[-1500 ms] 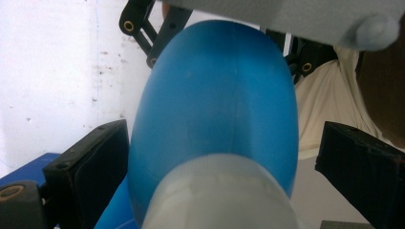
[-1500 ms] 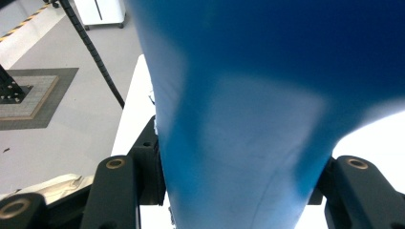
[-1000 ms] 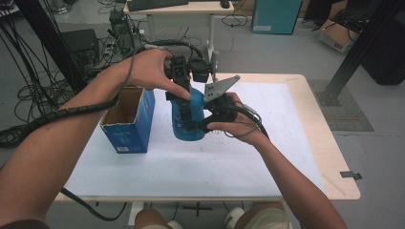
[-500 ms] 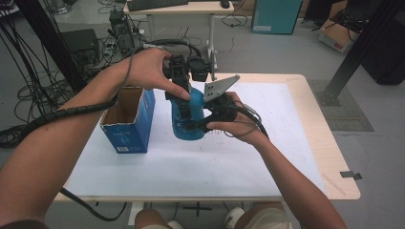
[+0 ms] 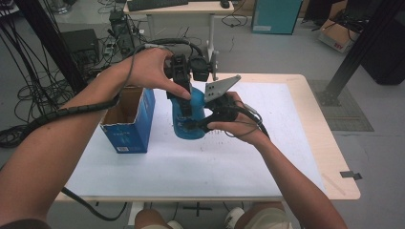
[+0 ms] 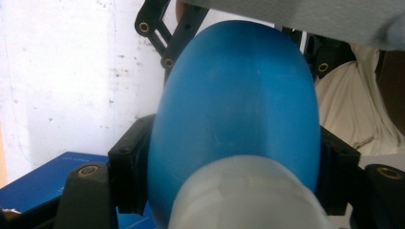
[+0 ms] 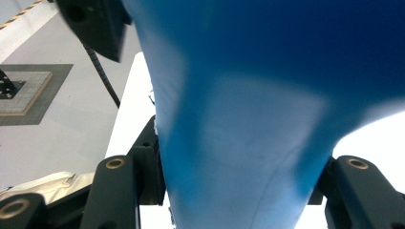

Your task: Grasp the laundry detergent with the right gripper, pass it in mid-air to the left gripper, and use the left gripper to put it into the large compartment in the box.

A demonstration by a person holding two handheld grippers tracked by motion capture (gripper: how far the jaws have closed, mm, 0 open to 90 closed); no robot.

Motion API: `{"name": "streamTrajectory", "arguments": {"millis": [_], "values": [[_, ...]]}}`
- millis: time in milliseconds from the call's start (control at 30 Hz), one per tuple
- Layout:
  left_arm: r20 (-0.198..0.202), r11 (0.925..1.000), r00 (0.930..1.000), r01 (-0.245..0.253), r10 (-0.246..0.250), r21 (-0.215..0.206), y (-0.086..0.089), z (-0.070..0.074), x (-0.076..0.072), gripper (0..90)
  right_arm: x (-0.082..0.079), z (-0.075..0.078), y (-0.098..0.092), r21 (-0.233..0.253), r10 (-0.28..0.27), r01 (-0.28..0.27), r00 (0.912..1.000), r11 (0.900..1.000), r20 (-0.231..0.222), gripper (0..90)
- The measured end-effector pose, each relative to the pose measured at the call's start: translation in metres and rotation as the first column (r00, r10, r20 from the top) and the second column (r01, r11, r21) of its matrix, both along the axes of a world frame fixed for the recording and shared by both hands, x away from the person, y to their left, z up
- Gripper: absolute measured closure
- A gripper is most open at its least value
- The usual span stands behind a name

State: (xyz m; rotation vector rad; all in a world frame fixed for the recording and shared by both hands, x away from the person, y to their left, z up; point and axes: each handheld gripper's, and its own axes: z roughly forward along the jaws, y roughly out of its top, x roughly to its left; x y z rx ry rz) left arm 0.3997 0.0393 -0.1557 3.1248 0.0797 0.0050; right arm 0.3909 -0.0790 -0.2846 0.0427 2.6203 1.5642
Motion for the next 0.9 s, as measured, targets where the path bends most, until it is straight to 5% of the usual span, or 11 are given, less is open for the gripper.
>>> {"name": "streamTrajectory", "arguments": {"millis": [700, 800, 900], "values": [[0.004, 0.9998, 1.0, 0.003, -0.003, 0.021, -0.0007, -0.0034, -0.0017, 36.5, 0.0001, -0.0041, 0.0011, -0.004, 0.005, -0.005, 1.0, 1.0, 0.006, 43.1], [0.009, 0.9993, 0.9998, 0.015, -0.015, 0.034, -0.0017, -0.0055, -0.0019, 36.7, 0.0026, -0.0052, 0.0009, 0.006, 0.009, -0.009, 0.999, 1.0, 0.044, 43.0], [0.012, 0.9993, 0.9998, 0.016, -0.016, 0.034, -0.0025, -0.0065, -0.0018, 36.7, -0.0002, -0.0065, 0.0007, -0.008, 0.005, -0.005, 1.0, 1.0, 0.005, 43.0]]}}
